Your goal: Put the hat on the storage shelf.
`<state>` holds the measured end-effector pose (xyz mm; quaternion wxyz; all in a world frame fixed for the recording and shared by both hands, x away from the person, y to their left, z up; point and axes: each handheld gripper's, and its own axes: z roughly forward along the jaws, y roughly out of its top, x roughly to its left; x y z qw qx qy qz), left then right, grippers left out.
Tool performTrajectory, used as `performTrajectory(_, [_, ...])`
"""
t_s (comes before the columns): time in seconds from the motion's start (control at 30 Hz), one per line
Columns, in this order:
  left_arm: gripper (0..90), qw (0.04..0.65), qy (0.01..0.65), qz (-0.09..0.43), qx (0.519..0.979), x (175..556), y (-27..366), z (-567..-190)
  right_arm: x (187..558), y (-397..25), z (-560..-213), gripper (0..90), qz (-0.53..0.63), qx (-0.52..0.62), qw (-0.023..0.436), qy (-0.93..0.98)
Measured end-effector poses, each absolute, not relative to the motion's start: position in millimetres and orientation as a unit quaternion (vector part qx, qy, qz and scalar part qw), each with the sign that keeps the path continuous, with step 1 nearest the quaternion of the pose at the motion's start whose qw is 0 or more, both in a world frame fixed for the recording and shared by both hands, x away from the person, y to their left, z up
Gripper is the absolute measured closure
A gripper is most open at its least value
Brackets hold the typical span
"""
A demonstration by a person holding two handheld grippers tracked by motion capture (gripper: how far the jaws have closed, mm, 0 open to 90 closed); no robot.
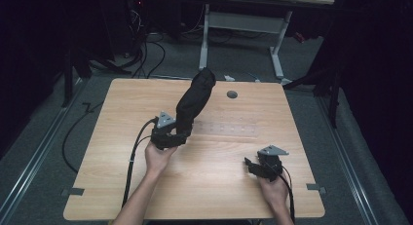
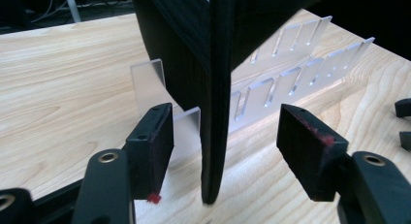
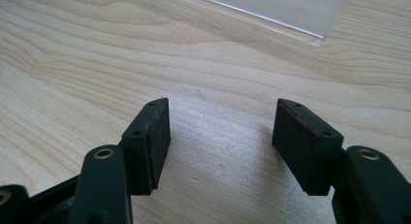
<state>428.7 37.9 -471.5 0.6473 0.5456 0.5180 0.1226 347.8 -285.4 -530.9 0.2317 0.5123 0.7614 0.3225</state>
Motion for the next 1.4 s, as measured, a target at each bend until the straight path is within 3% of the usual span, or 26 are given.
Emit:
performTrajectory(0.77, [36.0,0.654,0.535,0.103,0.525,384,91,-472,348,-285,-531,38.9,0.322,0.514,0.231,0.761])
performTrajectory(1.4, [34.8,0.617,0.558,0.111,0.543,360,111,-505,348,-285,-531,39.0,0.322,0.513,0.232,0.761])
